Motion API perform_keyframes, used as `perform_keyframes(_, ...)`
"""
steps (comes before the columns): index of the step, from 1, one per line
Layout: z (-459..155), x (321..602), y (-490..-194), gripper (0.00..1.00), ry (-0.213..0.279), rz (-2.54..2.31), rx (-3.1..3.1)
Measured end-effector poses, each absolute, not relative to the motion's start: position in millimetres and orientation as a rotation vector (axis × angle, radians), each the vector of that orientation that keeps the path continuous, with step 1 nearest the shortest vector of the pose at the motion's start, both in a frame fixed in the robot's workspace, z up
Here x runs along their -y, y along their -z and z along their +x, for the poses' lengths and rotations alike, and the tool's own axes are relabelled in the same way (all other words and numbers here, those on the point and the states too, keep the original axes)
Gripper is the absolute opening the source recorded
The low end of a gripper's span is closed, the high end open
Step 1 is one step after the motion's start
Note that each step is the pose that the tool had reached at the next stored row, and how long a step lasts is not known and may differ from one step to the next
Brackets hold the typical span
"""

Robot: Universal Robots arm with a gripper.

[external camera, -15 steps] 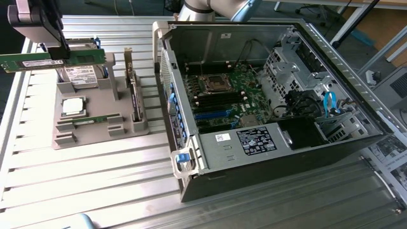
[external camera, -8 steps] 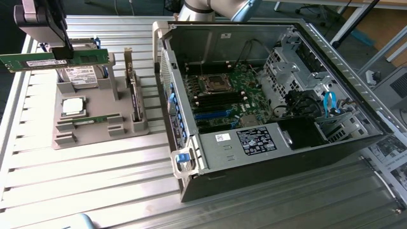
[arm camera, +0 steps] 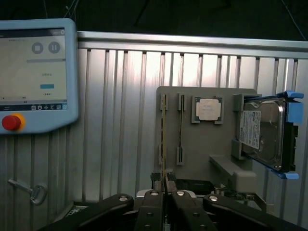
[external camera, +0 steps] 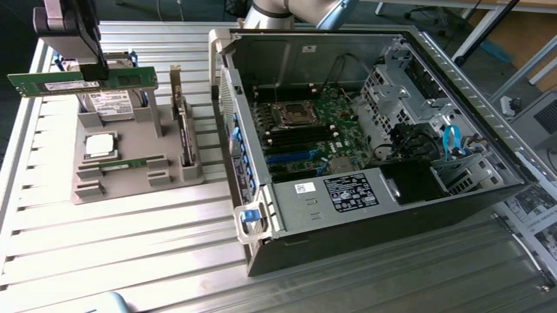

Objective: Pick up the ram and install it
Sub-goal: 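Pick up the ram and move it above insertion slot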

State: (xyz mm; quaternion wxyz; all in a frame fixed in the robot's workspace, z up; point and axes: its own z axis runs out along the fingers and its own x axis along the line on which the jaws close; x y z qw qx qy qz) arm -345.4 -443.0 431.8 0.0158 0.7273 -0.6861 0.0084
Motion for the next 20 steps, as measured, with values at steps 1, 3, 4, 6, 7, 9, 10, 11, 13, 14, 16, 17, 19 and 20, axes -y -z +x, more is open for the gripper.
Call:
perform_keyframes(1, -345, 443, -432, 0.13, -0.026, 2.262, 2.134)
perform_keyframes(3, -343, 443, -432, 0.13, -0.025, 2.261, 2.134)
perform_keyframes(4, -342, 443, -432, 0.13, -0.024, 2.261, 2.133)
perform_keyframes(6, -341, 443, -432, 0.13, -0.023, 2.261, 2.133)
perform_keyframes(7, -340, 443, -432, 0.13, -0.023, 2.261, 2.133)
perform_keyframes(9, -339, 443, -432, 0.13, -0.022, 2.26, 2.132)
perform_keyframes(10, -338, 443, -432, 0.13, -0.021, 2.26, 2.132)
perform_keyframes(11, -337, 443, -432, 0.13, -0.021, 2.26, 2.132)
perform_keyframes(13, -336, 443, -432, 0.13, -0.02, 2.259, 2.131)
perform_keyframes(14, -335, 443, -432, 0.13, -0.019, 2.259, 2.131)
perform_keyframes(16, -333, 443, -432, 0.13, -0.018, 2.259, 2.131)
perform_keyframes(17, -332, 443, -432, 0.13, -0.017, 2.258, 2.13)
perform_keyframes(19, -331, 443, -432, 0.13, -0.016, 2.258, 2.13)
perform_keyframes(20, -330, 443, -432, 0.13, -0.015, 2.258, 2.13)
